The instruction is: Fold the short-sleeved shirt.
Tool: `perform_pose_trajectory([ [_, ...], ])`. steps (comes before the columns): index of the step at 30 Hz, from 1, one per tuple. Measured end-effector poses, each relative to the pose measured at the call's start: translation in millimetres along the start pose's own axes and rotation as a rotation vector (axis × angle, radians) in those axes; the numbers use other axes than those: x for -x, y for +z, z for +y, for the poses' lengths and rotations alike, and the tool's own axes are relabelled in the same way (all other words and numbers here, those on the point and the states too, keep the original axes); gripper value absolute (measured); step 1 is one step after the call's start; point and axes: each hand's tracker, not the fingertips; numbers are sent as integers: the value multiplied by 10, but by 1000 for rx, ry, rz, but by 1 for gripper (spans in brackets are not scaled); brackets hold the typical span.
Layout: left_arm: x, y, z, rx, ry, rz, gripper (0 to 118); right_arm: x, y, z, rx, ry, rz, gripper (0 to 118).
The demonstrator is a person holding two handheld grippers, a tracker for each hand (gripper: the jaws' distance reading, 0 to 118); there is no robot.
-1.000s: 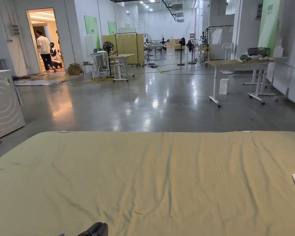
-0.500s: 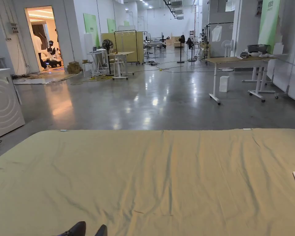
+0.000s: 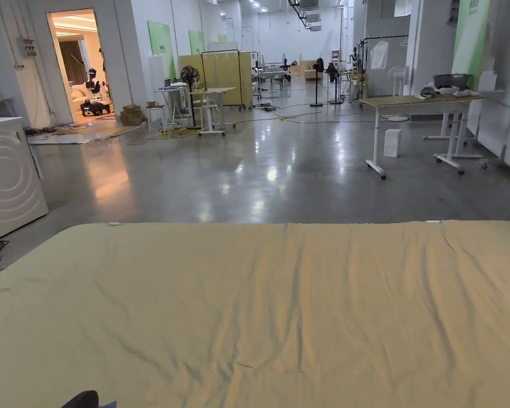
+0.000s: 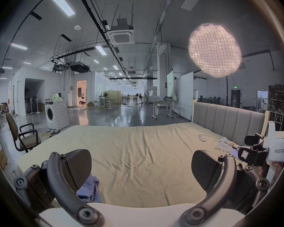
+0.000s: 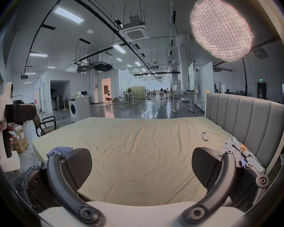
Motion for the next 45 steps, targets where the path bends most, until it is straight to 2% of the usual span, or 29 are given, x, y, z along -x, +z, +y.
perform_pose_trajectory([
  [6,-25,-34,-4,24,-4,6,118,8,-8,41,-8,-15,5,118],
  [15,-26,-41,7,24,11,5,118,62,-15,23,-13,50,-17,118],
  [18,-40,-61,19,22,19,9,118,57,-23,25,-17,-3,-1,118],
  [24,-53,-76,14,31,11,-1,118,65,-30,56,-17,-7,-18,118],
  [26,-57,-73,19,33,15,0,118,49,-52,81,-3,-34,-19,118],
  [27,-55,-74,21,32,18,-1,118,37,-58,88,5,-61,-8,118],
  [29,-47,-76,22,34,24,-5,118,5,-83,94,36,-181,14,118],
  [30,-46,-79,24,35,25,-5,118,3,-99,82,101,-257,1,118],
  [31,-47,-83,27,35,24,-6,118,6,-117,107,110,-277,-26,118],
  [36,-63,-82,64,35,12,-11,118,108,-169,222,177,-236,-97,118],
  [40,-68,-88,84,36,29,-23,118,207,-198,254,243,-249,-192,118],
  [45,-73,-97,106,43,34,-23,118,266,-183,296,230,-244,-138,118],
])
